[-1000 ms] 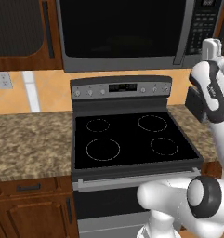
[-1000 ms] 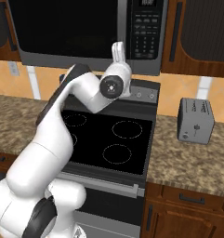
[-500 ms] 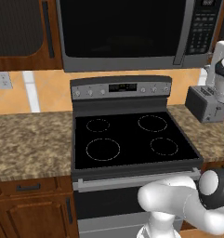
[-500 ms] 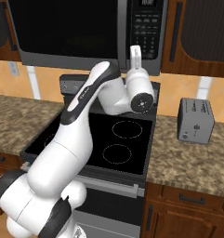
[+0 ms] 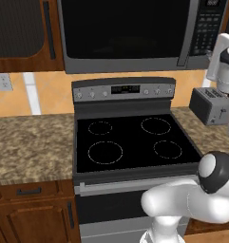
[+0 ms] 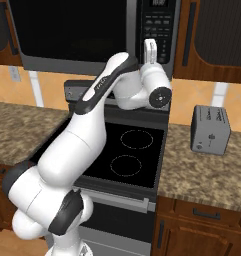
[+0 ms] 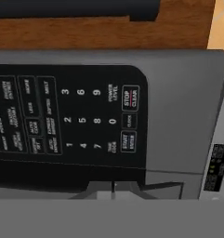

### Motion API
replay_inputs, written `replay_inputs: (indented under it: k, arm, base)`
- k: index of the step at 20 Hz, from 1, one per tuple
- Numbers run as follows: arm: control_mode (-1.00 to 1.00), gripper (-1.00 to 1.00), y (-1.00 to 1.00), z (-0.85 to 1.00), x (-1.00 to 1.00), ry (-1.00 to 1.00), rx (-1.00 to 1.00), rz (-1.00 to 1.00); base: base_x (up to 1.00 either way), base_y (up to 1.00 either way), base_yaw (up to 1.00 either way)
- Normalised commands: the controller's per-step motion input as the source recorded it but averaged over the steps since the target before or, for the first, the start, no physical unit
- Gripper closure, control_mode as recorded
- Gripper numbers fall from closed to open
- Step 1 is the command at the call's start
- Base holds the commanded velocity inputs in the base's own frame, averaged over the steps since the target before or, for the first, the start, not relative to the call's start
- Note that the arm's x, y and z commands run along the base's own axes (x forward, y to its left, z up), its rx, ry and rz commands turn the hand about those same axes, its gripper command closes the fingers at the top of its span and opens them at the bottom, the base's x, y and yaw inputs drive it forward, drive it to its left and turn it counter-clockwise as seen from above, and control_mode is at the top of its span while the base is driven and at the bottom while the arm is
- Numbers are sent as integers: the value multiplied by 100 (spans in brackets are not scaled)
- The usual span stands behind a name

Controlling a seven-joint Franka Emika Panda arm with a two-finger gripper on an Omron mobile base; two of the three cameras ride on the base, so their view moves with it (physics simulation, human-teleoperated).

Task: Pick the sweet potato from the sink and place it in the bowl. Then pick the bowl and place it in the microwave. Then close the microwave door and press the start button.

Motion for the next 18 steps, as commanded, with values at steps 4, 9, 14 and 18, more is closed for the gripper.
replay_inputs:
  k: [4,9,14,18]
  arm:
    - [-100,100,0,-2,49,0,3,0]
    - [-100,100,-4,-13,47,0,7,0]
    - [-100,100,-7,-11,45,0,6,0]
    - [-100,100,-3,-4,58,0,4,0]
  base:
    - [0,0,0]
    - [0,0,0]
    - [0,0,0]
    - [0,0,0]
